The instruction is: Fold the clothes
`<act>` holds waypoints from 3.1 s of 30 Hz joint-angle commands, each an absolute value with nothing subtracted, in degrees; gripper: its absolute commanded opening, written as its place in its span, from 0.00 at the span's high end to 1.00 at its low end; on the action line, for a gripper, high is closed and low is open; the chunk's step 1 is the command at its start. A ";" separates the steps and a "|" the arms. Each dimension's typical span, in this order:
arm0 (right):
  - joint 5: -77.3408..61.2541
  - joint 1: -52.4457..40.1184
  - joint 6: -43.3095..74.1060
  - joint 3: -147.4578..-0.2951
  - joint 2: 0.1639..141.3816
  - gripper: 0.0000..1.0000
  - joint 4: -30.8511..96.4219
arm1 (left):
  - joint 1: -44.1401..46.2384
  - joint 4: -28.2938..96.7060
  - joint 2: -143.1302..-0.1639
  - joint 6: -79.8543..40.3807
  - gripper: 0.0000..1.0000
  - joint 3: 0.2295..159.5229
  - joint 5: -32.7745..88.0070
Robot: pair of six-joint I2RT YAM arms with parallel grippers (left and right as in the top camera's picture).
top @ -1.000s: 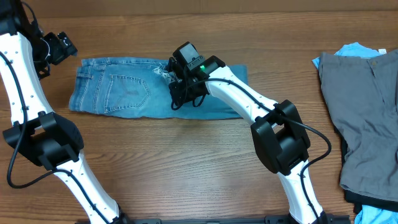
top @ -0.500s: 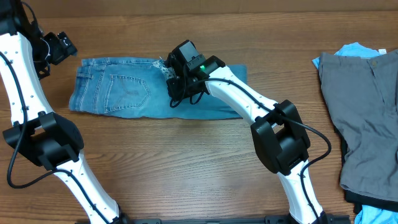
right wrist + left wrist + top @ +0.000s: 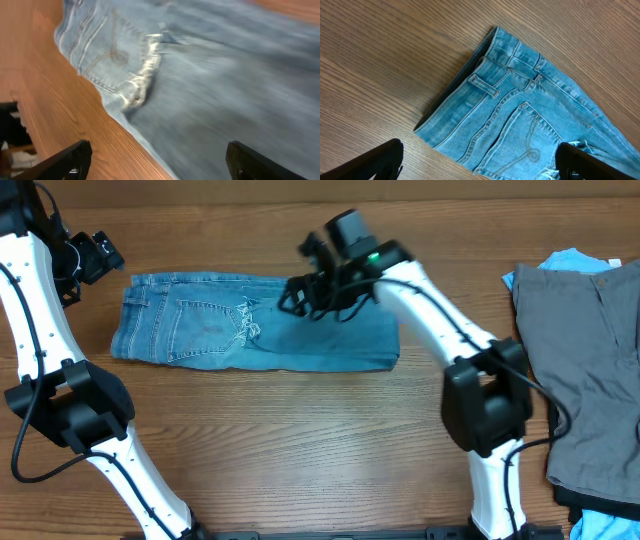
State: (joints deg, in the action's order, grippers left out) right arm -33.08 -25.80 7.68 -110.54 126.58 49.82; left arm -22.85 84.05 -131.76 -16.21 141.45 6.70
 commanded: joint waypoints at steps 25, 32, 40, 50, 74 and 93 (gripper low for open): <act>-33.45 -9.61 1.67 -108.18 116.18 0.26 62.26 | -22.85 74.48 -132.33 -16.75 0.00 141.47 7.07; -32.62 6.92 1.67 -107.98 116.01 0.00 71.55 | -22.83 77.36 -132.33 -21.30 0.00 141.47 16.97; -32.62 17.65 1.67 -107.98 116.01 0.00 68.62 | -21.87 86.56 -132.51 -19.25 0.00 141.47 34.22; -32.62 19.16 1.67 -107.98 116.01 0.00 68.64 | -0.14 86.59 -133.43 -10.26 0.00 138.37 15.92; -32.62 19.16 1.67 -107.98 116.01 0.00 68.64 | 8.69 89.36 -152.64 -14.11 0.00 137.99 6.02; -32.62 19.16 1.67 -107.98 116.01 0.00 68.64 | 7.86 92.62 -153.01 -11.77 0.96 148.42 10.09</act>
